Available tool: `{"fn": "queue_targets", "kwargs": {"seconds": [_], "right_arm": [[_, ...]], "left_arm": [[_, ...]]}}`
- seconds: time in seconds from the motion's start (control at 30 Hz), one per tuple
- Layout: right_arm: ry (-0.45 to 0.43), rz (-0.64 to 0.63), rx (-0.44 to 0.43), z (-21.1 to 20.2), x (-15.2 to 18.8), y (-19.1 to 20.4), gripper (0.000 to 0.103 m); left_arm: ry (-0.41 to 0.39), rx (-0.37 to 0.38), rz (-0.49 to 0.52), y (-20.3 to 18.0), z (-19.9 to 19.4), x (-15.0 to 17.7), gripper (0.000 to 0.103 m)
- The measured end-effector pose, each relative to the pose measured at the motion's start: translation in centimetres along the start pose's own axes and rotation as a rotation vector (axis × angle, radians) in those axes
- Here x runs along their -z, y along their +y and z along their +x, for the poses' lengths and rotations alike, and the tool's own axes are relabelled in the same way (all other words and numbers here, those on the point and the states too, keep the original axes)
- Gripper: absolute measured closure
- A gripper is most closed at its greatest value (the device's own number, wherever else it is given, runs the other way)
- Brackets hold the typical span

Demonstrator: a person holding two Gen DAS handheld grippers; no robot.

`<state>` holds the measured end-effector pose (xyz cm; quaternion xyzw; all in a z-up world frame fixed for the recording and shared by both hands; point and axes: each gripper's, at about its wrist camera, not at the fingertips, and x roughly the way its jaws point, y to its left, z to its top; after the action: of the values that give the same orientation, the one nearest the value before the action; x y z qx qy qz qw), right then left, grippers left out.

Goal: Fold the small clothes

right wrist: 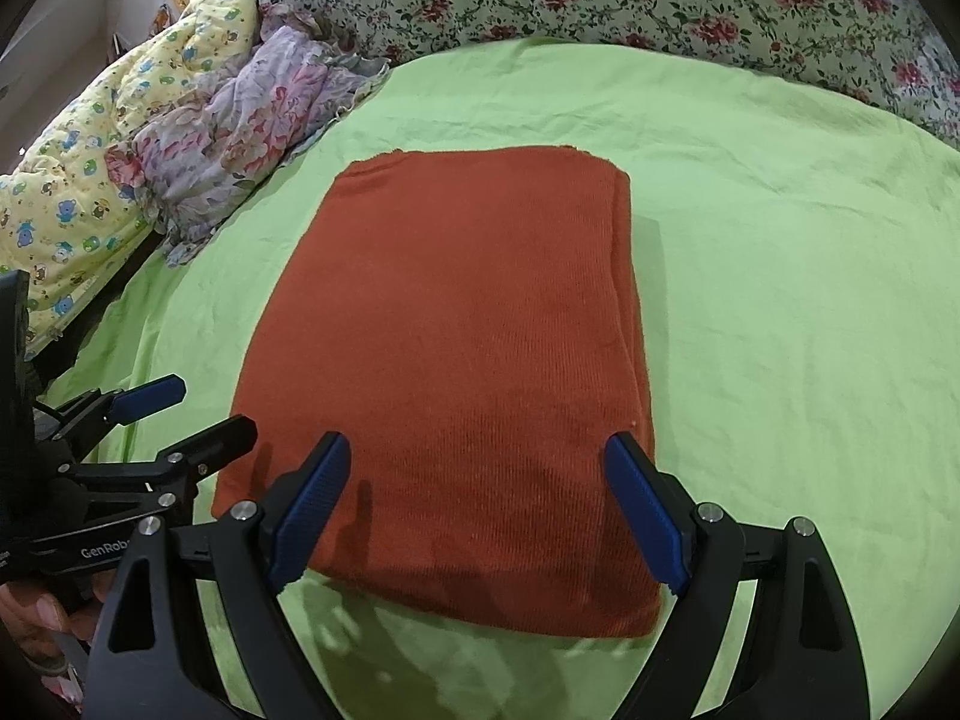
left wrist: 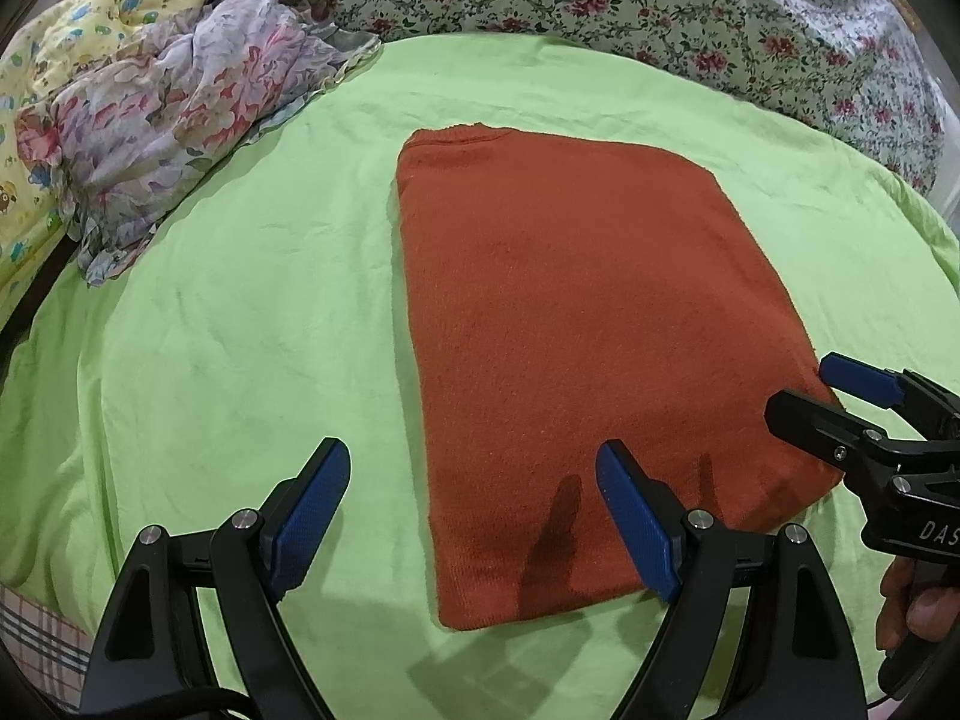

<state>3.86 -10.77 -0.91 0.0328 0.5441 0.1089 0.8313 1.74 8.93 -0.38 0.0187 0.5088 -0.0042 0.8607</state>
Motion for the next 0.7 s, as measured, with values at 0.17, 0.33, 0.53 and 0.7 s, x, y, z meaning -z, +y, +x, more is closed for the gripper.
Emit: {"fn": "queue_targets", "kwargs": {"seconds": [0.17, 0.33, 0.53, 0.7], "right_arm": [[-0.009, -0.004, 0.002, -0.03, 0.18, -0.04, 0.016], [-0.010, -0.003, 0.002, -0.14, 0.24, 0.08, 0.016], [-0.010, -0.005, -0.001, -0.26, 0.31, 0.45, 0.016], [-0.009, -0.009, -0.003, -0.31, 0.36, 0.71, 0.016]], "left_arm": [[-0.002, 0.003, -0.002, 0.02, 0.01, 0.02, 0.018], [-0.003, 0.003, -0.002, 0.04, 0.02, 0.02, 0.018], [-0.002, 0.001, -0.009, 0.06, -0.23, 0.22, 0.018], [-0.005, 0.000, -0.012, 0.06, -0.32, 0.31, 0.018]]}}
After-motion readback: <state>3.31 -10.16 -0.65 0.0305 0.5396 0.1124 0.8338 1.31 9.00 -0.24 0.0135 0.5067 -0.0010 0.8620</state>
